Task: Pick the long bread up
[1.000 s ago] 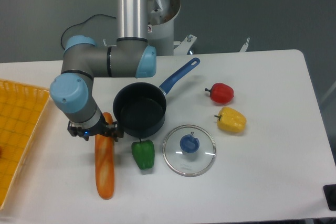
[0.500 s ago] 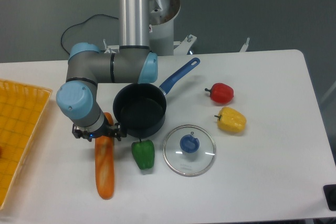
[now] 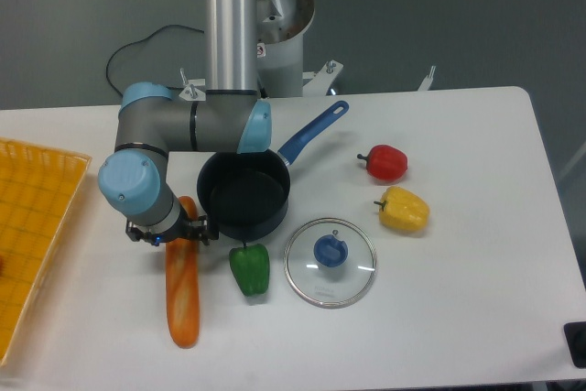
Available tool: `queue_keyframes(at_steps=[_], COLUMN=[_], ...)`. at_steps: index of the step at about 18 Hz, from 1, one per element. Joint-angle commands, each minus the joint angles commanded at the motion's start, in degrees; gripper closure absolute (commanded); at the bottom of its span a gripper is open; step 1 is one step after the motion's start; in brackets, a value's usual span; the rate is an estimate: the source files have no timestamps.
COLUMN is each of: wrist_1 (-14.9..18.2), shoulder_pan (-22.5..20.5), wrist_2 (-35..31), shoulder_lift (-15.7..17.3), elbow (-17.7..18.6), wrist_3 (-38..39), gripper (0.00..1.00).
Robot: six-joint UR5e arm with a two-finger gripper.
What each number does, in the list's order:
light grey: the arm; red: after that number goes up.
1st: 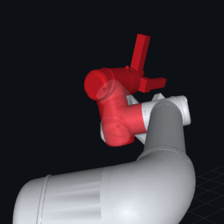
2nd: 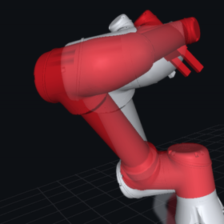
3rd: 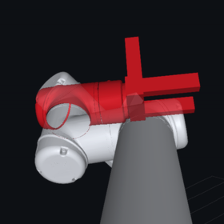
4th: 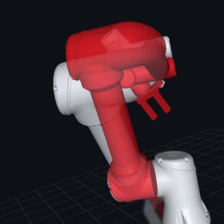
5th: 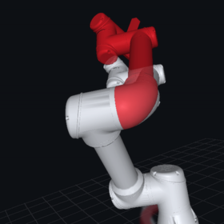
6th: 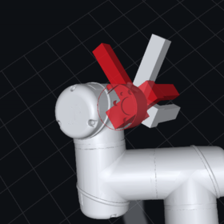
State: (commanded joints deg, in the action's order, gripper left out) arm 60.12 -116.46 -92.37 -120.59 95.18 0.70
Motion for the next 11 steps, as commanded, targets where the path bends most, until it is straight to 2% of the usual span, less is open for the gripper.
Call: queue_keyframes(at_steps=[7,9,11], wrist_1=[0.0,0.0,-0.1], shoulder_pan=[0.2,0.4,0.5], wrist_2=[0.0,0.0,0.0], shoulder_lift=[0.0,-0.2,-0.5], elbow=[0.0,0.0,-0.1], wrist_3=[0.0,0.0,0.0], gripper=[0.00,0.06,0.07])
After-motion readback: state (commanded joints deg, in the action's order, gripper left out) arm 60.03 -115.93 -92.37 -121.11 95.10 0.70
